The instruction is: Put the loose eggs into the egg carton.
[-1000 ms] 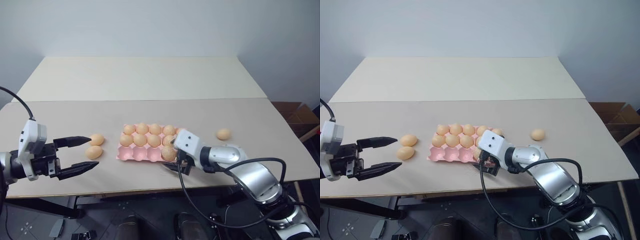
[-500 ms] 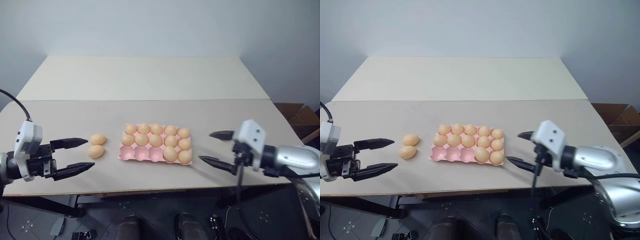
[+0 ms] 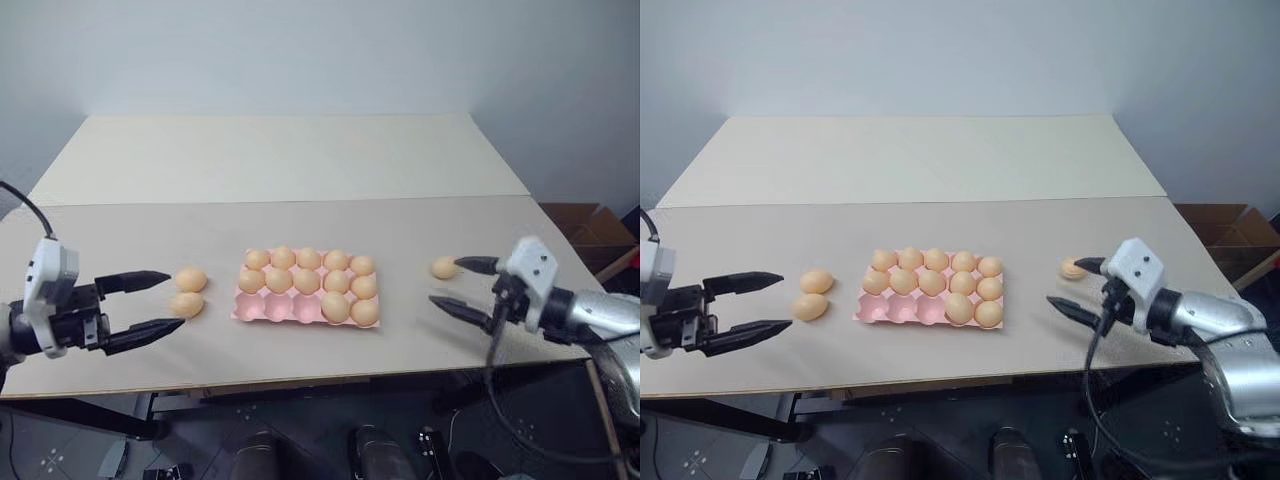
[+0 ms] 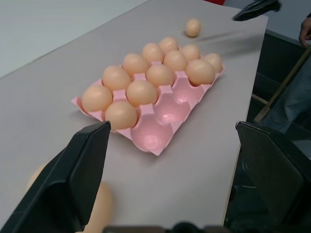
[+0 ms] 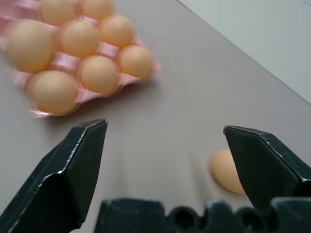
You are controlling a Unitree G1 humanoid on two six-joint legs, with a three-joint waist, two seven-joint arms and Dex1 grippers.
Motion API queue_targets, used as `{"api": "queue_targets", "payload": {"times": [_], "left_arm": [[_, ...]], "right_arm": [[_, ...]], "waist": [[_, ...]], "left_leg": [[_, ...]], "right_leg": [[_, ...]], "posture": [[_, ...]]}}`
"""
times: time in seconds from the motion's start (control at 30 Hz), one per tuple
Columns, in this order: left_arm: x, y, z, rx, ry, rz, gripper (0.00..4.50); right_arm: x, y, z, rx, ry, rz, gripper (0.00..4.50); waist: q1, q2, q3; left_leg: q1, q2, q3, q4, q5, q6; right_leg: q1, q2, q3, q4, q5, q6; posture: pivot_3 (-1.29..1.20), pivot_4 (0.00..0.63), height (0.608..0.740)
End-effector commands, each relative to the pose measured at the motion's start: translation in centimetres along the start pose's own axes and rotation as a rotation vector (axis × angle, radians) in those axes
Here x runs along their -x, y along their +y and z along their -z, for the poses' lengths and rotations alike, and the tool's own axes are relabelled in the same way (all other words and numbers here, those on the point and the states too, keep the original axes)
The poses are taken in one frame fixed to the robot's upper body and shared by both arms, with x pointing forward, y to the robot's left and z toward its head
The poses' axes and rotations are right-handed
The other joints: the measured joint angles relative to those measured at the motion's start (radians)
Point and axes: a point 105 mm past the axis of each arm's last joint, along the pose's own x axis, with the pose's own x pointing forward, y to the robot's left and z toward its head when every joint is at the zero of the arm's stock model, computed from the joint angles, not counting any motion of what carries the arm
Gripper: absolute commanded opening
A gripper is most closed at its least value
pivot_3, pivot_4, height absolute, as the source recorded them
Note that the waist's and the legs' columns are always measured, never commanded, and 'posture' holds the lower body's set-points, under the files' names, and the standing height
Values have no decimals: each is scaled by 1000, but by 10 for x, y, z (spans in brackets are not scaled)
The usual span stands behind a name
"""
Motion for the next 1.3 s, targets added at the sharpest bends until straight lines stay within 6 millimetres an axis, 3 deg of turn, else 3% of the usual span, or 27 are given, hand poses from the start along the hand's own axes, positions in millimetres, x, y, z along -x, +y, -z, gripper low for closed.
{"api": "queue_targets", "payload": {"times": [0.03, 0.2, 0.3, 0.37, 0.47, 0.53, 0.6, 0.7, 0.77, 0.87, 0.97, 1.1, 1.3], "left_arm": [[-5, 0, -8, -49, -19, 18, 4500], [-7, 0, -10, -60, -18, 21, 4500], [-5, -1, -10, -63, -14, 18, 4500], [-4, -1, -10, -64, -13, 16, 4500], [-3, -3, -11, -71, -8, 9, 4500], [-1, -4, -12, -73, -8, 7, 4500], [1, -4, -12, -73, -5, 1, 4500], [2, -4, -12, -70, -3, -4, 4500], [3, -5, -11, -62, -2, -8, 4500], [4, -5, -10, -54, 0, -7, 4500], [4, -6, -11, -52, -1, -6, 4500], [4, -6, -11, -53, 0, -8, 4500], [5, -6, -10, -53, 4, -15, 4500]], "right_arm": [[-22, -32, 21, 46, 108, 150, 4489], [-46, -50, 46, 7, 209, 188, 4489], [-57, -50, 51, -24, 226, 181, 3884], [-61, -50, 50, -29, 212, 184, 3213], [-61, -44, 36, -13, 165, 168, 2291], [-57, -39, 19, 13, 118, 167, 2258], [-54, -24, -18, 27, 13, 135, 2258], [-53, 4, -55, 61, -86, 73, 2258], [-59, 41, -85, 64, -168, -25, 2258], [-70, 92, -113, 39, -245, -165, 2258], [-82, 121, -119, 40, -246, -231, 2258], [-95, 149, -107, 65, -187, -307, 2258], [-101, 163, -94, 90, -138, -357, 2258]], "waist": [[-1, 0, 0], [-2, 0, 0], [-2, 0, 0], [-2, 0, 0], [-2, 0, 0], [-2, 0, 0], [-1, 1, 0], [-6, 1, 0], [-7, 1, 0], [-8, 1, 0], [-2, 1, 0], [6, 0, 0], [-1, -1, -1]], "left_leg": [[0, 0, 0, 0, 0, 0], [-3, 0, 0, -2, 0, 0], [-4, -1, -1, -4, 0, 0], [-5, -1, -1, -4, 0, 0], [-5, -1, -1, -4, 0, 0], [-4, 0, -1, -4, 0, 0], [-4, 0, -1, -4, 0, 0], [-4, 1, -1, -4, 0, 0], [-4, 1, -1, -4, 0, 0], [-4, 2, -1, -4, 0, 0], [-5, 2, -1, -4, 1, -1], [-7, -1, 0, -3, 1, -2], [-7, 0, 0, -3, 1, -2]], "right_leg": [[0, 0, 0, 0, 0, -1], [-3, 1, 0, 0, 3, -1], [-4, 1, 0, 0, 4, 3], [-5, 1, 0, -1, 5, 3], [-5, 1, 0, 0, 5, 3], [-5, 1, 0, 0, 5, 4], [-5, 1, 0, 0, 5, 4], [-6, 1, 0, 2, 5, 4], [-7, 2, 0, 3, 5, 3], [-8, 2, 0, 5, 4, 2], [-9, 2, -1, 5, 4, 1], [-9, -1, -1, 2, 4, 1], [-9, 0, -1, 3, 4, 1]], "posture": [[0, 150, 740], [0, 150, 740], [0, 150, 740], [0, 150, 740], [0, 150, 740], [0, 150, 740], [0, 150, 740], [0, 150, 740], [0, 150, 740], [0, 150, 740], [0, 150, 740], [0, 150, 740], [0, 150, 740]]}}
